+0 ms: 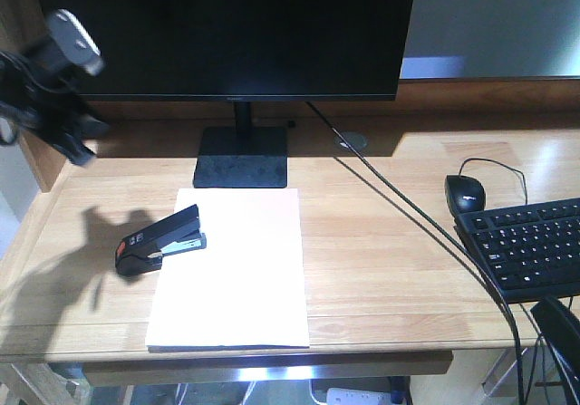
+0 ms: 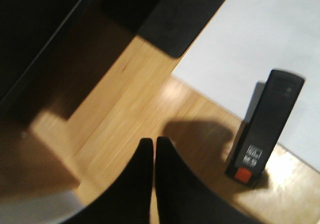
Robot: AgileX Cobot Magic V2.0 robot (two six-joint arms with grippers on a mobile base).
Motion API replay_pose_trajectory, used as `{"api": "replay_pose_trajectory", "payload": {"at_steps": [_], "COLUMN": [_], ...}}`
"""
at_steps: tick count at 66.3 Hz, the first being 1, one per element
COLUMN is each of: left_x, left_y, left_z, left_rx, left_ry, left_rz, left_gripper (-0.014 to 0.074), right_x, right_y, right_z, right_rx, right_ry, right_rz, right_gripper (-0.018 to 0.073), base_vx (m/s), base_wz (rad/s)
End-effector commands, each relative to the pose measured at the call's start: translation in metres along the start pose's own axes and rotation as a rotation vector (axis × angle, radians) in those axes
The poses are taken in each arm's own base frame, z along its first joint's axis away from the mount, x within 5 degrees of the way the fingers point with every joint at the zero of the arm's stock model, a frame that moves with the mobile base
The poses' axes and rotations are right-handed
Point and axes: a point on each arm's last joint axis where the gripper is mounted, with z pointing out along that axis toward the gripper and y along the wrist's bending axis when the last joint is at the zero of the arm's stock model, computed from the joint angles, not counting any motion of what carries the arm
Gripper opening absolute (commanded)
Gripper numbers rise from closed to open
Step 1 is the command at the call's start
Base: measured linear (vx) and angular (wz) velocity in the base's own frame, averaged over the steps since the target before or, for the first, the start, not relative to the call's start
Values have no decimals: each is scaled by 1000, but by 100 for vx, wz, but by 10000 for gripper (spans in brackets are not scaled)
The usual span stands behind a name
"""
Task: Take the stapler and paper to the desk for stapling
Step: 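Release the stapler and raise the left gripper away from the desk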
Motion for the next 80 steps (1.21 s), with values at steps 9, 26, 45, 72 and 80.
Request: {"api": "replay_pose_trajectory", "payload": {"at_steps": [9,26,45,72,80], "left_x": [-19,-27,-7,86,125], "left_y": [14,4,-43,-149,-183], "left_z": [-97,-144,-198,-214,-198], "left_rx": [-299,-334,-388,-464,-487], "left_ry": [-62,-208,-436,-751,-786], "left_rz": [-513,-712,-612,-648,-646], "left_gripper": [-7,-7,-7,-7,-7], "right_x": [-14,-14,-14,-14,-14], "right_y": [3,3,3,3,3], "right_z": [0,0,0,0,0], "right_rx": [-30,-30,-29,-29,-29], "right_ry": [-73,-73,-71,-71,-71], "right_rz": [-14,-14,-14,-14,-14], "right_gripper": [581,581,581,581,581], "base_vx": [0,0,0,0,0], "base_wz": [0,0,0,0,0]}}
